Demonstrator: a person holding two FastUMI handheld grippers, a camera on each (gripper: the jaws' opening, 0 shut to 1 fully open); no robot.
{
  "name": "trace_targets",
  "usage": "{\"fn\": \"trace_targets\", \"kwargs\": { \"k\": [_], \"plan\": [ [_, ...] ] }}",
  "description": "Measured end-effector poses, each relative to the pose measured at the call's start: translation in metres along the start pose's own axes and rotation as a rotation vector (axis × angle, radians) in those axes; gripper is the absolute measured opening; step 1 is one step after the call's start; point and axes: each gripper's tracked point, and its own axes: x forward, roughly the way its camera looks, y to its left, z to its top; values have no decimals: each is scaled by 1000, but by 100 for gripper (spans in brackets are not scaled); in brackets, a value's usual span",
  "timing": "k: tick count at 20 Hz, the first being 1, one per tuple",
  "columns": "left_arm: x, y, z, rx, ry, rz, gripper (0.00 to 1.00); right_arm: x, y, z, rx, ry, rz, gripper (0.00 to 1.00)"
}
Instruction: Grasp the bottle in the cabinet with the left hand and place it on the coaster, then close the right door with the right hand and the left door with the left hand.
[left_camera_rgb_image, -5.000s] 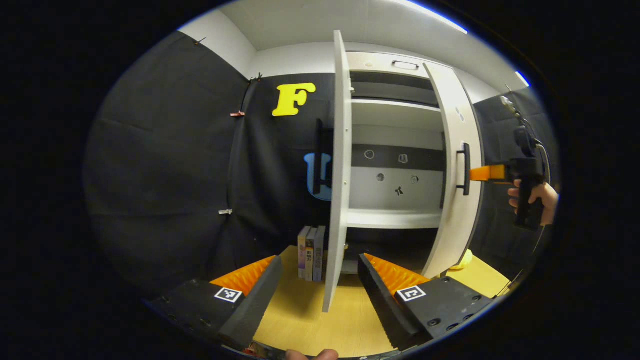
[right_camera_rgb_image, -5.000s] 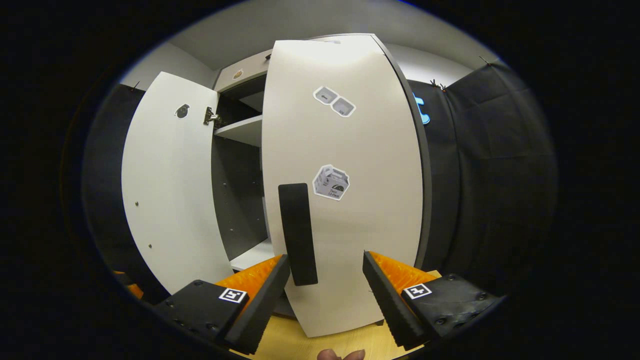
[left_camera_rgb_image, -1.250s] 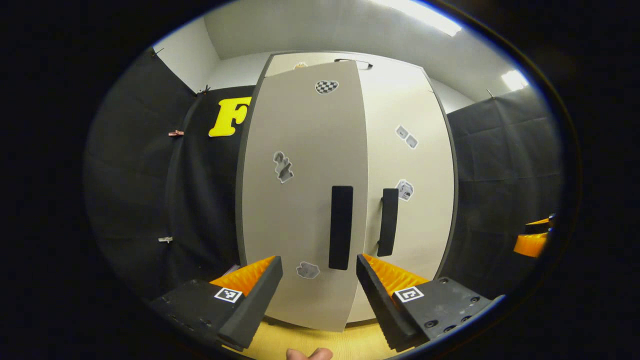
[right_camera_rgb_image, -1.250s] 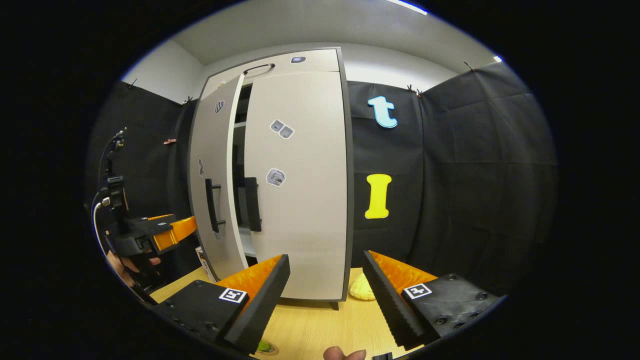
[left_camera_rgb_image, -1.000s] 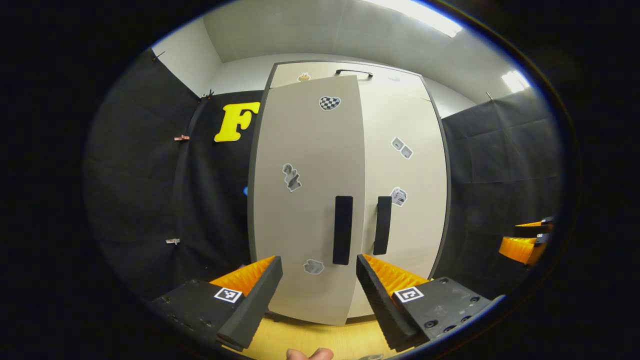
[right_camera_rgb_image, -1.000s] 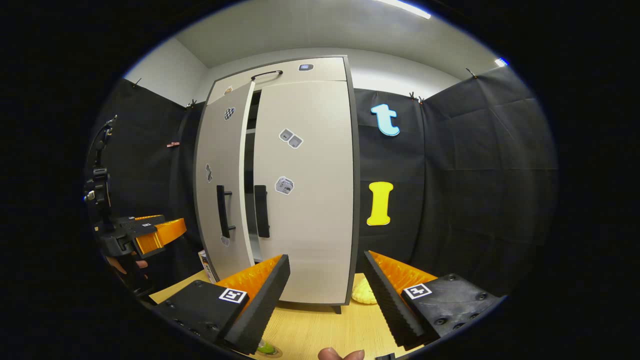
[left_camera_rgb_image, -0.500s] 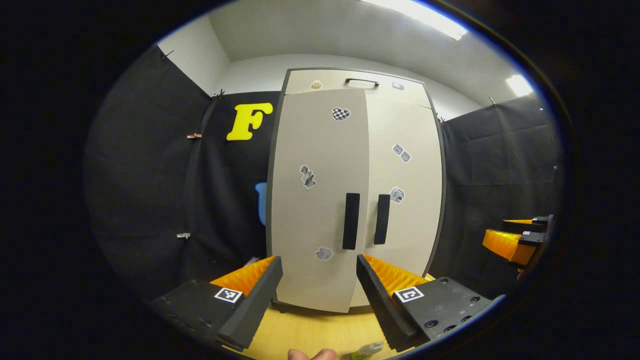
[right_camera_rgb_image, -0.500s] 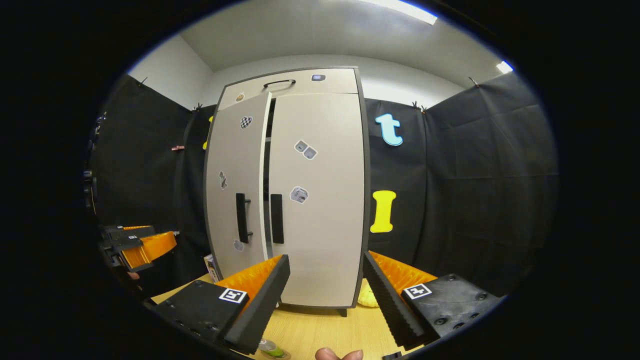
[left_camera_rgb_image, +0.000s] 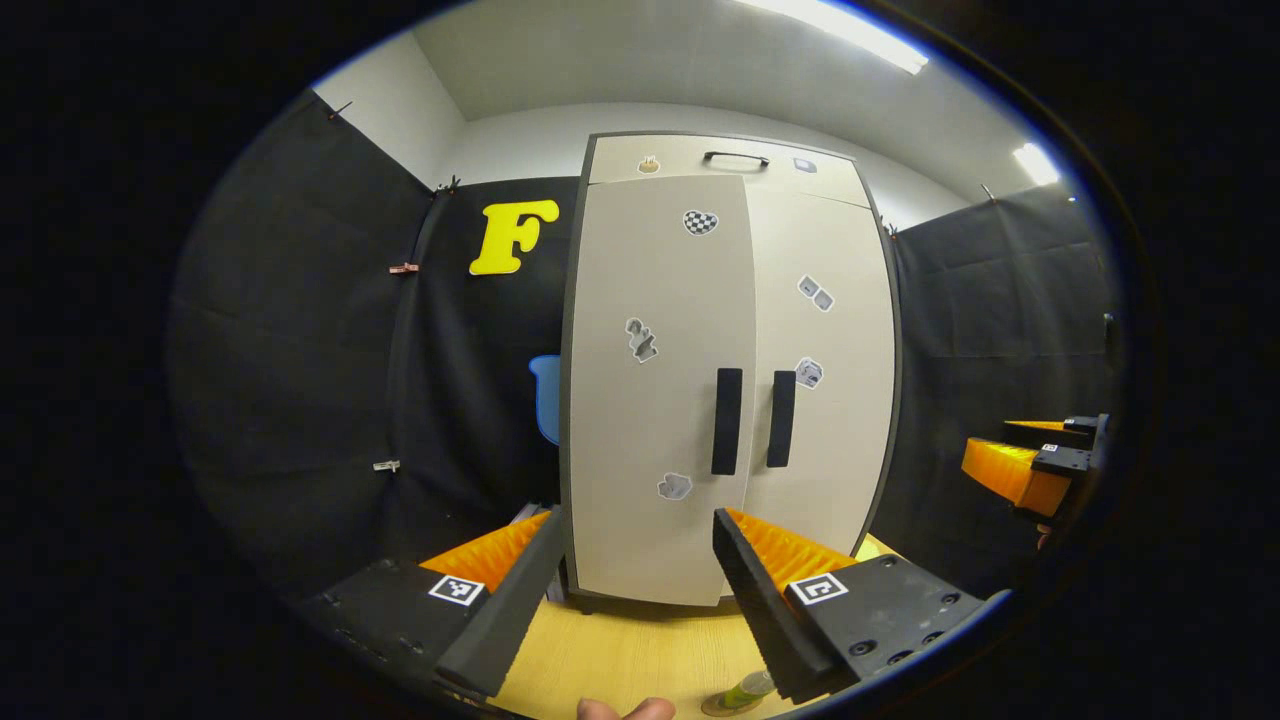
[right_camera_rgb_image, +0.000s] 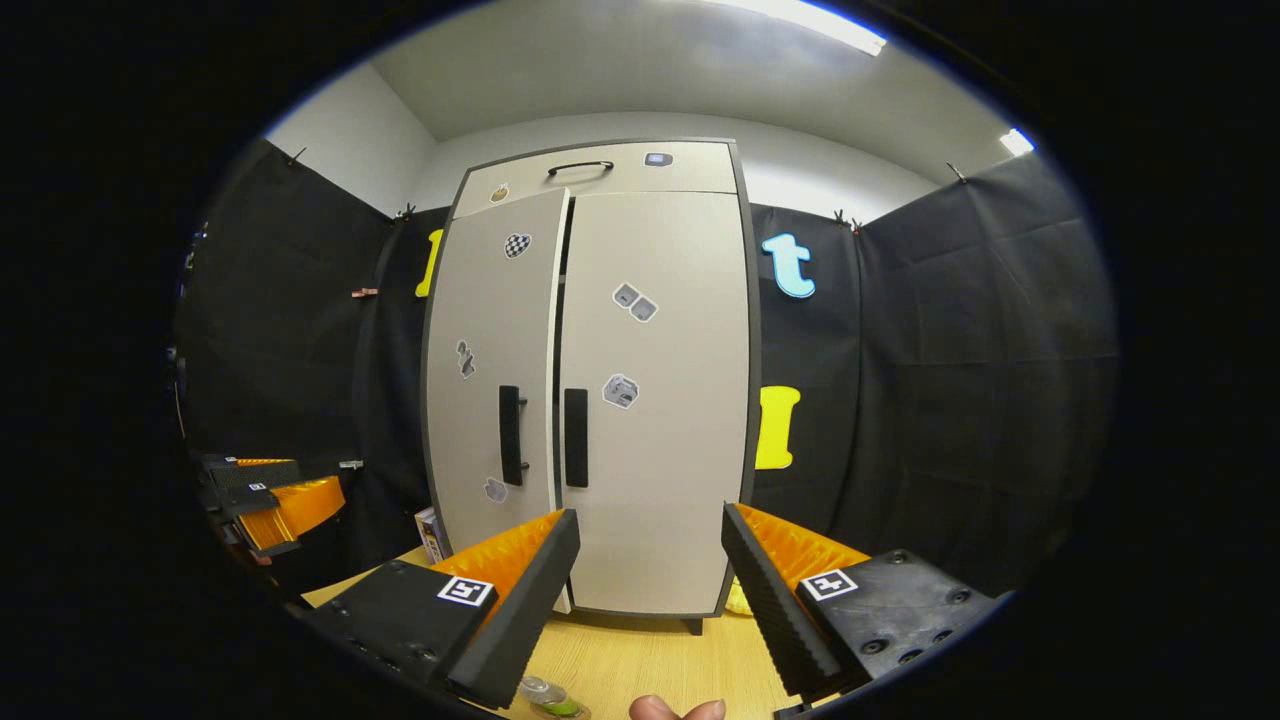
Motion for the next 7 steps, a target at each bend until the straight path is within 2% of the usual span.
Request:
{"fn": "trace_targets", "kwargs": {
  "k": [4, 5, 7],
  "plan": [
    [1, 3, 2, 9, -5, 7, 92, 1, -2, -7, -4, 7, -15, 95],
    [2, 2, 2, 18, -7, 7, 95, 0, -3, -8, -8, 8, -19, 95],
    [6, -1, 3, 30, -9, -2, 95, 1, -4, -12, -9, 14, -27, 95]
  ]
}}
